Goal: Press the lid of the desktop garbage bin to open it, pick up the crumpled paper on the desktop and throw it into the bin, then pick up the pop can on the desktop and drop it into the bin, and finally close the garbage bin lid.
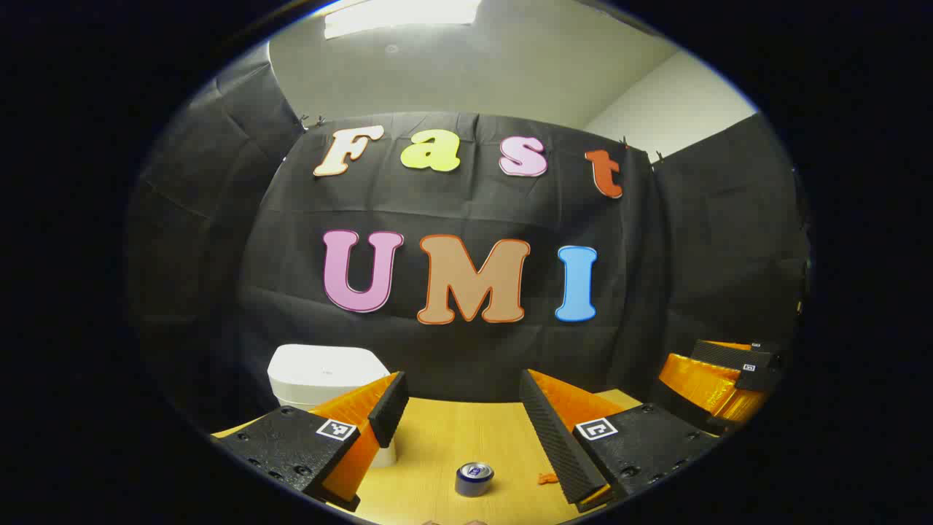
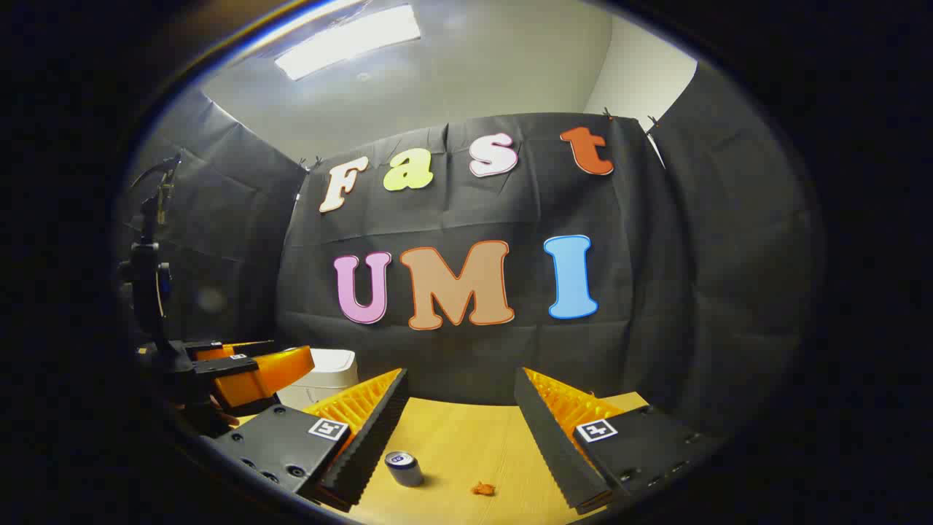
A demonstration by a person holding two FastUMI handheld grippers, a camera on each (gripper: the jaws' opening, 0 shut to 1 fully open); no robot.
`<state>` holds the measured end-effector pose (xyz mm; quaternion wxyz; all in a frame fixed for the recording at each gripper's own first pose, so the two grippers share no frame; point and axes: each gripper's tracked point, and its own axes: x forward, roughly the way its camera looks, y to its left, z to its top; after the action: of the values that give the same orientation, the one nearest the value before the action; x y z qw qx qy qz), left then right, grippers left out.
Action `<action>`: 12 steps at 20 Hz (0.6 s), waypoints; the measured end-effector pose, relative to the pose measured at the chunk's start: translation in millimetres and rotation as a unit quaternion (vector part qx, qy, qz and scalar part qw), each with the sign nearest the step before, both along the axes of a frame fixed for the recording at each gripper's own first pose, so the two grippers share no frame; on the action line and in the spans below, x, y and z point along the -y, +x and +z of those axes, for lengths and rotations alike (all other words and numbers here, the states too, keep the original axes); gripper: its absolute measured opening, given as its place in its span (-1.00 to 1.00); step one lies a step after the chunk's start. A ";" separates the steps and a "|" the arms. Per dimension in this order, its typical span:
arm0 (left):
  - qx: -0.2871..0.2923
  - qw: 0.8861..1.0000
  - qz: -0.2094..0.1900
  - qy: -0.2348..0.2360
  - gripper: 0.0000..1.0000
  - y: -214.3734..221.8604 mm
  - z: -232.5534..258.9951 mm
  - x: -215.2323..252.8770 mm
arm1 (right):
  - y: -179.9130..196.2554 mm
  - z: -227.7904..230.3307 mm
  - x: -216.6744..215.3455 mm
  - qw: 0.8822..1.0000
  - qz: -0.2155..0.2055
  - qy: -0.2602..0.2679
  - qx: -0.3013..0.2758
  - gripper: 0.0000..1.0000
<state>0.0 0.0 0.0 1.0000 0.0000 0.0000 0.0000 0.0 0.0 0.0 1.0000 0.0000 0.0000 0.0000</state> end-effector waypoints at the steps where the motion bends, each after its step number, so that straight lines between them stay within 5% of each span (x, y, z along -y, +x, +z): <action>1: 0.006 1.000 0.002 -0.003 0.86 -0.9 2.3 -0.8 | 2.0 0.8 -0.7 1.000 0.000 0.000 0.001 0.94; 12: 0.008 1.000 0.016 0.010 0.86 -14.7 8.1 -12.9 | 0.1 10.3 3.1 0.999 -0.025 -0.001 0.031 0.94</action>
<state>-14.7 12.9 8.1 0.9998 0.0096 -0.0082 0.0164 0.1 -3.1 10.3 0.9992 -0.0013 -0.0308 -0.0251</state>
